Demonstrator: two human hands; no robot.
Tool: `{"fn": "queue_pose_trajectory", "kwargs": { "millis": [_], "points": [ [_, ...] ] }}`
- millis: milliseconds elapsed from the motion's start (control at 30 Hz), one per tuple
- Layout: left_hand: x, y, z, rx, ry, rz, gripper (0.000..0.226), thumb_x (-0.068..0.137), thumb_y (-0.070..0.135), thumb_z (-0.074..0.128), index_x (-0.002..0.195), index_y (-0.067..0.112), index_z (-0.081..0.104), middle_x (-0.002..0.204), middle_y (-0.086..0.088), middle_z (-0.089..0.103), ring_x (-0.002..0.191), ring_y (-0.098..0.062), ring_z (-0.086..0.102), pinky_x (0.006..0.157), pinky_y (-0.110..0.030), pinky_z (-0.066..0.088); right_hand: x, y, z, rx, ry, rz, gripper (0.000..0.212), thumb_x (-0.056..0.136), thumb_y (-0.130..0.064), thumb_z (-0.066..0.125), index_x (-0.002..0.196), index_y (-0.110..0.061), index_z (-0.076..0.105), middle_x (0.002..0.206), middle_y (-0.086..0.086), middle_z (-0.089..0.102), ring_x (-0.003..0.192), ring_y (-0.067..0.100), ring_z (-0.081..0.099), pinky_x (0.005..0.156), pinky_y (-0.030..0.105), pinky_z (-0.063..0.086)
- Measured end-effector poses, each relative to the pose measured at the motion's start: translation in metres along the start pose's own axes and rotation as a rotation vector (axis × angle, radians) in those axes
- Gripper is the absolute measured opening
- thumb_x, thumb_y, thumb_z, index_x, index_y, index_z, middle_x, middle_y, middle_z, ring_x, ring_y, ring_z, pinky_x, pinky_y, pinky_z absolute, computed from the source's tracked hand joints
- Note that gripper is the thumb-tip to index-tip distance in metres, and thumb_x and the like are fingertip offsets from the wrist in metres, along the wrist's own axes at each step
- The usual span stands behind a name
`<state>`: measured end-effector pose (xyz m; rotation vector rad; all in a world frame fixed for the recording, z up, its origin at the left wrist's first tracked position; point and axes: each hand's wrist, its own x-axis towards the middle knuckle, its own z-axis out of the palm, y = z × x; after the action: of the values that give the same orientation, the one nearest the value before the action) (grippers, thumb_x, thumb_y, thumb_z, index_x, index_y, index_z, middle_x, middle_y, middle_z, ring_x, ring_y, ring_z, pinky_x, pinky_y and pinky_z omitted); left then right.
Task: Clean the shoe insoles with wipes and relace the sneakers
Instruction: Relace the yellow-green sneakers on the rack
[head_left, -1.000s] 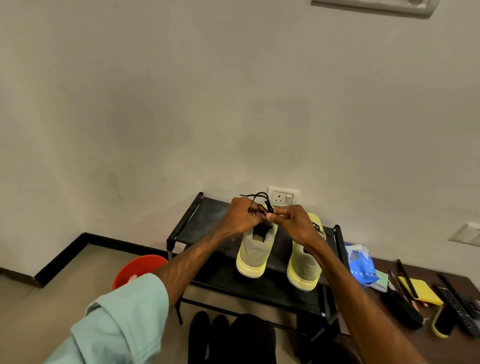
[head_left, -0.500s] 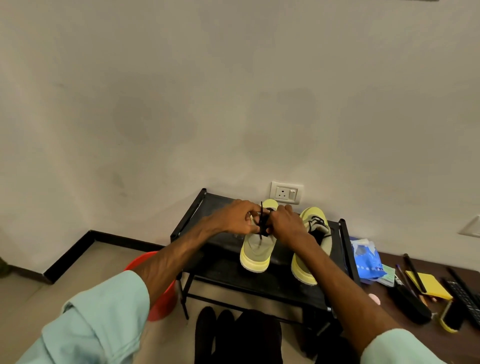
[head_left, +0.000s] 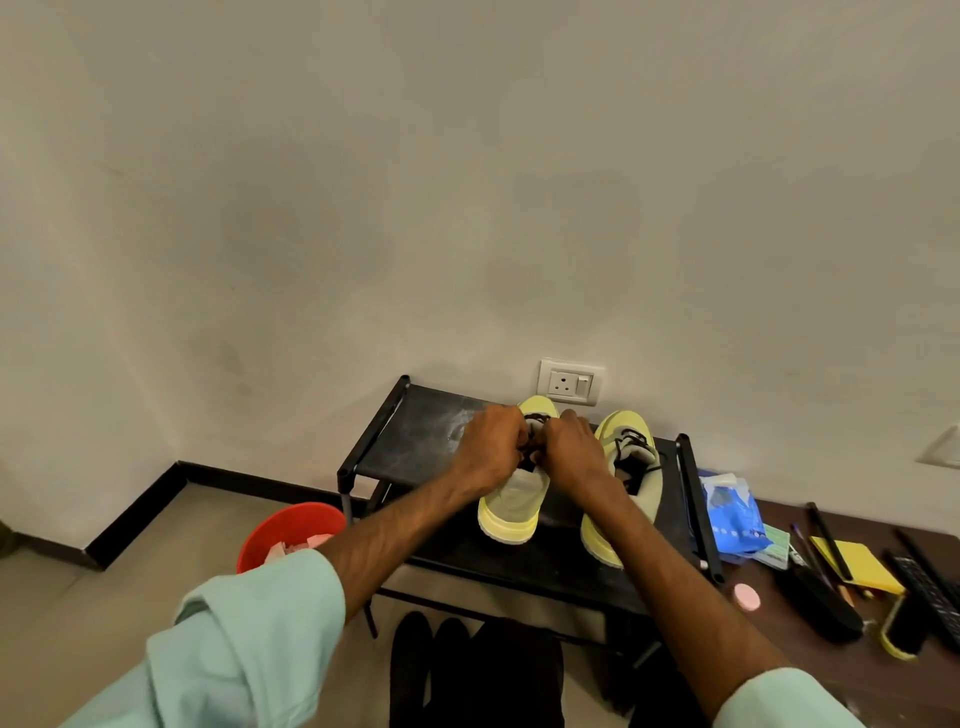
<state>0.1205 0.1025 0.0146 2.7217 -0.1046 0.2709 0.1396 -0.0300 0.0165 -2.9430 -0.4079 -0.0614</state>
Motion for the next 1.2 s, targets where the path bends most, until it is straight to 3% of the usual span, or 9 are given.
{"fn": "queue_pose_trajectory", "kwargs": {
  "millis": [267, 433, 533, 600, 700, 833, 1000, 1100, 1200],
  "points": [
    [0.007, 0.027, 0.015, 0.036, 0.067, -0.157, 0.012, 0.095, 0.015, 0.066, 0.105, 0.007, 0.065, 0.109, -0.013, 0.069, 0.098, -0.028, 0.066, 0.072, -0.033, 0.047, -0.012, 0.004, 0.004, 0.140, 0.077, -0.053, 0.015, 0.089, -0.009, 0.068, 0.100, -0.013, 0.077, 0.097, 0.013, 0.072, 0.087, 0.031, 0.068, 0.068, 0.032, 0.046],
    [0.012, 0.025, 0.000, -0.037, -0.177, -0.144, 0.020, 0.082, 0.014, 0.078, 0.096, 0.007, 0.066, 0.097, -0.013, 0.068, 0.096, -0.030, 0.067, 0.072, -0.034, 0.050, -0.018, 0.000, 0.004, 0.227, 0.182, -0.003, 0.019, 0.084, -0.014, 0.073, 0.098, -0.018, 0.061, 0.091, 0.006, 0.072, 0.083, 0.030, 0.067, 0.071, 0.043, 0.056],
    [0.016, 0.024, -0.011, -0.108, -0.326, -0.142, 0.016, 0.083, 0.010, 0.071, 0.097, 0.004, 0.066, 0.086, -0.011, 0.064, 0.085, -0.027, 0.066, 0.061, -0.028, 0.047, -0.016, -0.005, 0.008, 0.236, 0.208, 0.030, 0.021, 0.091, -0.018, 0.066, 0.108, -0.015, 0.055, 0.098, 0.010, 0.071, 0.089, 0.035, 0.067, 0.070, 0.043, 0.054],
    [0.016, 0.021, -0.016, -0.138, -0.257, -0.183, 0.020, 0.084, 0.014, 0.072, 0.101, 0.005, 0.067, 0.081, -0.007, 0.062, 0.075, -0.021, 0.062, 0.057, -0.026, 0.046, -0.014, -0.009, 0.009, 0.243, 0.194, 0.063, 0.025, 0.096, -0.021, 0.063, 0.116, -0.013, 0.050, 0.104, 0.011, 0.071, 0.092, 0.035, 0.068, 0.070, 0.041, 0.051],
    [0.014, 0.015, -0.012, -0.098, -0.117, -0.188, 0.019, 0.086, 0.021, 0.075, 0.099, 0.008, 0.073, 0.089, -0.009, 0.070, 0.078, -0.024, 0.067, 0.069, -0.034, 0.058, -0.013, -0.014, 0.012, 0.275, 0.191, 0.119, 0.031, 0.096, -0.021, 0.064, 0.118, -0.013, 0.044, 0.106, 0.010, 0.072, 0.092, 0.034, 0.069, 0.070, 0.040, 0.051],
    [0.009, 0.008, -0.001, -0.010, -0.054, -0.162, 0.019, 0.091, 0.027, 0.073, 0.101, 0.012, 0.076, 0.098, -0.009, 0.073, 0.080, -0.020, 0.063, 0.067, -0.032, 0.050, -0.010, -0.015, 0.014, 0.290, 0.193, 0.147, 0.034, 0.094, -0.022, 0.068, 0.116, -0.014, 0.042, 0.106, 0.011, 0.072, 0.095, 0.036, 0.069, 0.073, 0.041, 0.052],
    [0.008, 0.006, 0.004, 0.149, -0.051, -0.185, 0.030, 0.090, 0.031, 0.074, 0.111, 0.009, 0.070, 0.110, -0.011, 0.070, 0.102, -0.029, 0.066, 0.082, -0.039, 0.055, -0.011, -0.011, 0.017, 0.320, 0.177, 0.113, 0.034, 0.091, -0.016, 0.070, 0.116, -0.013, 0.046, 0.105, 0.010, 0.071, 0.097, 0.035, 0.068, 0.069, 0.036, 0.045],
    [0.010, 0.008, 0.003, 0.207, -0.032, -0.161, 0.025, 0.095, 0.031, 0.067, 0.110, 0.011, 0.069, 0.109, -0.009, 0.071, 0.097, -0.027, 0.068, 0.076, -0.035, 0.053, -0.012, -0.009, 0.019, 0.313, 0.153, 0.085, 0.028, 0.096, -0.010, 0.059, 0.122, -0.010, 0.049, 0.110, 0.012, 0.070, 0.099, 0.034, 0.066, 0.068, 0.034, 0.042],
    [0.011, 0.012, 0.006, 0.205, 0.032, -0.143, 0.023, 0.101, 0.031, 0.058, 0.106, 0.013, 0.071, 0.104, -0.008, 0.072, 0.091, -0.023, 0.069, 0.066, -0.031, 0.044, -0.012, -0.004, 0.022, 0.418, 0.094, 0.085, 0.037, 0.093, -0.005, 0.063, 0.127, -0.010, 0.049, 0.115, 0.010, 0.070, 0.102, 0.028, 0.068, 0.082, 0.038, 0.057]
  ]
}}
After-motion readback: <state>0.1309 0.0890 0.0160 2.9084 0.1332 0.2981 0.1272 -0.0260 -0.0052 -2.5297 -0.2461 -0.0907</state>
